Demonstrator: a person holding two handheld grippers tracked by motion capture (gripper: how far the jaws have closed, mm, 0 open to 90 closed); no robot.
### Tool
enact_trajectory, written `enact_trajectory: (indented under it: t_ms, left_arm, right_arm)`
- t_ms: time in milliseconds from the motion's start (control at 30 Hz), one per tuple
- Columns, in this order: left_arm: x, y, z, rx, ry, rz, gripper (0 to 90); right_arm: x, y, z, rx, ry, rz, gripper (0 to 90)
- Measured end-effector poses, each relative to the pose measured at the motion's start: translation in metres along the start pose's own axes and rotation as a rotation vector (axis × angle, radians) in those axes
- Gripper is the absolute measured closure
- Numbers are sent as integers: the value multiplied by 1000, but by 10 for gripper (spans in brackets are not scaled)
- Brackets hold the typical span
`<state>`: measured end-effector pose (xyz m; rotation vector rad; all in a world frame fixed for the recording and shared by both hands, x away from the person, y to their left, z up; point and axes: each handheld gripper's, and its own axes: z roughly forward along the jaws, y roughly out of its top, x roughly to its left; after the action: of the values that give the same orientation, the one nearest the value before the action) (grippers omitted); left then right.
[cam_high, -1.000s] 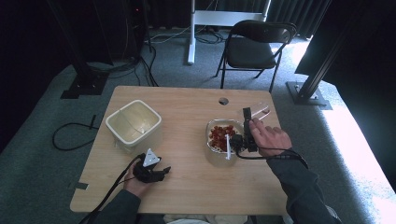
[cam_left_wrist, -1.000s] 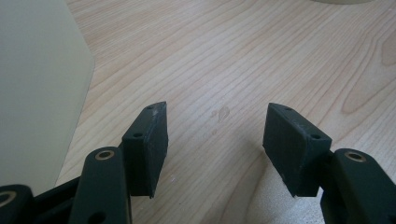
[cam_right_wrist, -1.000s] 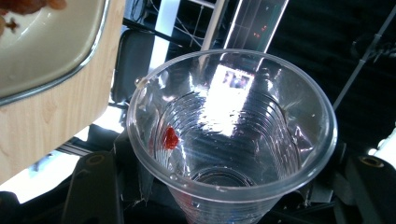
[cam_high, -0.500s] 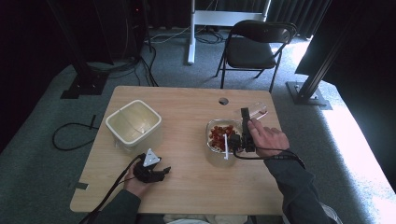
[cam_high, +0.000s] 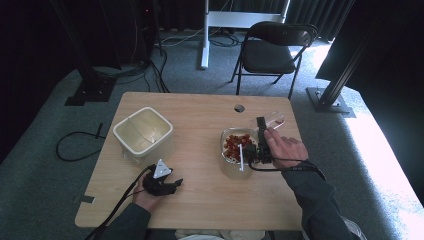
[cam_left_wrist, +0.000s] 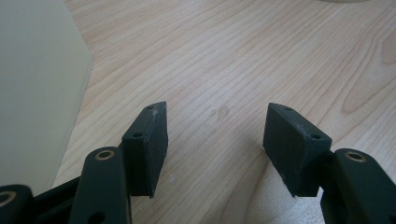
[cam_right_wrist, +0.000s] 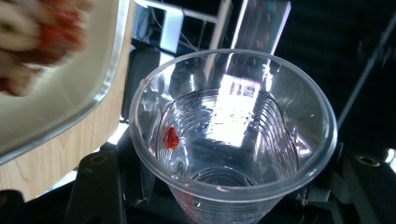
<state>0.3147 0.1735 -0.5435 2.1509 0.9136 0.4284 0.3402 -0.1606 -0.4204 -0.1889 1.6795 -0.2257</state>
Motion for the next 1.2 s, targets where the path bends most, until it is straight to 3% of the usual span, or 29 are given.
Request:
enact_trajectory:
  t_ms: [33,100,133,200,267,333,400,433,467,533,600,633,667,700,733,767,833,867,900,967,1033,1200]
  left_arm:
    - [0,0,0,3,2,1,411]
    - [0,0,0,-1,0,1,411]
    - [0,0,0,1,0,1,411]
    - [0,0,0,0,-1,1,411]
    - [0,0,0,4,0,1,411]
    - [0,0,0,1,-2,3,411]
    - [0,0,0,3,1,2,410]
    - [-1,0,0,1,-1,3,410]
    - [0,0,0,2,-1,3,410]
    - [-1,0,0,4,1,4,410]
    - [-1,0,0,4,-1,5,410]
    - [-1,0,1,6,-1,3,410]
    - [-1,0,0,4,1,5,410]
    - [-1,0,0,2,0,5,410]
    - [-1,0,0,4,0,5,410]
    - [-1,0,1,5,0,5,410]
    - [-1,0,0,2,-1,6,410]
    - [-1,0,1,4,0,5,410]
    - [-1,0,0,5,1,5,410]
    - [0,0,0,0,-2,4,410]
    - [0,0,0,4,-2,6,410]
    - [-1,0,0,2,-2,6,410]
  right_arm:
    - [2,1,0,3,-15,-27,355]
    - [-1,1,0,6,1,19,355]
    - [3,2,-1,-6,-12,-14,355]
    - [0,1,0,9,-16,14,355]
    - [2,1,-1,-2,-20,-18,357]
    - [-1,0,1,15,-20,19,356]
    - [3,1,-1,8,-29,-34,357]
    - [0,0,0,26,-32,-4,356]
    - [-1,0,0,6,-15,16,356]
    - [2,1,0,16,-35,-23,357]
    - [0,1,0,3,-15,19,356]
    - [3,2,-1,-7,-16,-21,356]
    - [4,2,-1,7,-31,-28,356]
    - [0,1,0,13,-23,13,356]
    - [1,2,-1,-5,-7,21,356]
    - [3,2,-2,-8,-18,-20,356]
    - [-1,1,-1,8,-12,30,356]
    - [1,3,-2,-16,1,10,356]
    - [4,3,-2,-5,-14,-16,356]
    - [-2,-1,-1,-9,5,71,355]
    - [-5,-3,-1,-11,1,98,352]
    - [-11,-10,-3,-51,50,267,346]
